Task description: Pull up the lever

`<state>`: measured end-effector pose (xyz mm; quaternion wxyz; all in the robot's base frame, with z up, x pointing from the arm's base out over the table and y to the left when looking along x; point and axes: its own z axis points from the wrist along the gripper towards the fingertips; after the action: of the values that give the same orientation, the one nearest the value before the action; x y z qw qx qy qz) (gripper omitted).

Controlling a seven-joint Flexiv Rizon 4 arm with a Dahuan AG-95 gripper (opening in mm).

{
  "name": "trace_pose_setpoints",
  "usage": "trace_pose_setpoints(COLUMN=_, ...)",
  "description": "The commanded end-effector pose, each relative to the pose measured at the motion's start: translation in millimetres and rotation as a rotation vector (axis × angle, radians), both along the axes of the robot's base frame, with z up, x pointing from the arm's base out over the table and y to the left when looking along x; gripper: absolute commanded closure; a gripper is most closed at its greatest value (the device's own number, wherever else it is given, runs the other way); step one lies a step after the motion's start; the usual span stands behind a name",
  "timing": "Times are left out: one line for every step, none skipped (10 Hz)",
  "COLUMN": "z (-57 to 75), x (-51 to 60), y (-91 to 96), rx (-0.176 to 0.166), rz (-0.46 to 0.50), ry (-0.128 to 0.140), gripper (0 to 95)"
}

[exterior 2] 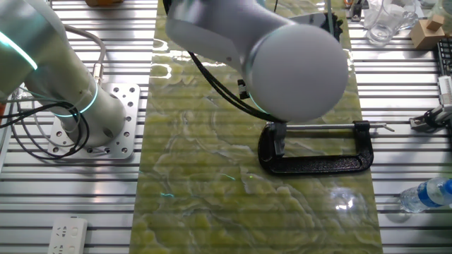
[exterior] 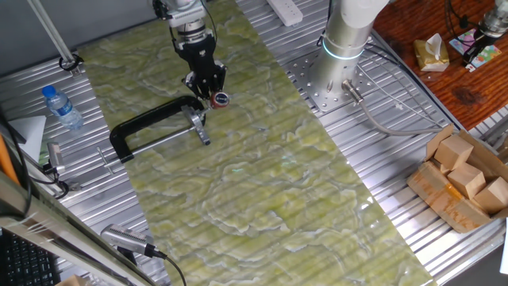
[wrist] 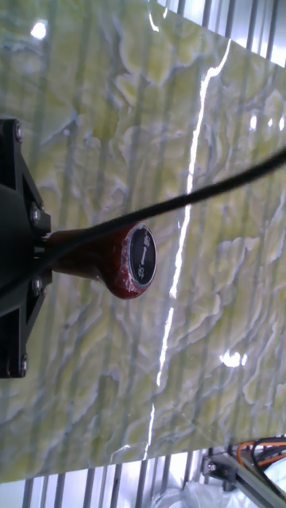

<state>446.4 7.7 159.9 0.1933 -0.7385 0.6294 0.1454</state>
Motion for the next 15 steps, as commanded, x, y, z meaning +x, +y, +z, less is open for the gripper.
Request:
trace_pose_setpoints(z=10.3, x=-0.3, y=-6.0, rx=0.010, rz=0.000, ry=-0.003, gripper=95.0)
trace_pose_setpoints(z=9.4, x=-0.5, y=-7.2, rx=0.014, rz=-0.001, ry=-0.006, gripper=95.0)
trace_pose_setpoints(z=9.2, x=-0.5, y=-7.5, rx=0.012, rz=-0.002, ry=-0.005, gripper=95.0)
trace_pose_setpoints(z=9.1, x=-0.5, y=-7.7, rx=0.015, rz=0.001, ry=-0.008, gripper=95.0)
trace_pose_setpoints(z=9.0, x=-0.9, y=-8.7, rx=0.025, rz=-0.001, ry=-0.010, gripper=95.0)
trace_pose_setpoints(z=8.9, x=-1.5, y=-10.1, rx=0.036, rz=-0.004, ry=-0.015, gripper=95.0)
trace_pose_setpoints(z=8.7, x=-1.8, y=-11.0, rx=0.039, rz=-0.003, ry=-0.017, gripper=95.0)
trace_pose_setpoints(z=9.3, x=-2.7, y=-13.3, rx=0.051, rz=-0.003, ry=-0.021, gripper=95.0)
trace_pose_setpoints(z=10.2, x=-3.4, y=-14.7, rx=0.057, rz=-0.003, ry=-0.027, gripper=95.0)
trace_pose_setpoints(z=9.9, x=-3.7, y=-15.6, rx=0.067, rz=-0.008, ry=-0.032, gripper=95.0)
trace_pose_setpoints(z=9.4, x=-3.8, y=-16.3, rx=0.070, rz=-0.009, ry=-0.034, gripper=95.0)
trace_pose_setpoints(z=7.8, x=-3.6, y=-17.2, rx=0.076, rz=-0.007, ry=-0.038, gripper=95.0)
trace_pose_setpoints(z=6.3, x=-3.2, y=-17.9, rx=0.085, rz=-0.005, ry=-0.040, gripper=95.0)
trace_pose_setpoints(z=5.2, x=-2.9, y=-18.5, rx=0.091, rz=-0.004, ry=-0.041, gripper=95.0)
trace_pose_setpoints(z=4.9, x=-2.7, y=-18.6, rx=0.091, rz=-0.002, ry=-0.042, gripper=95.0)
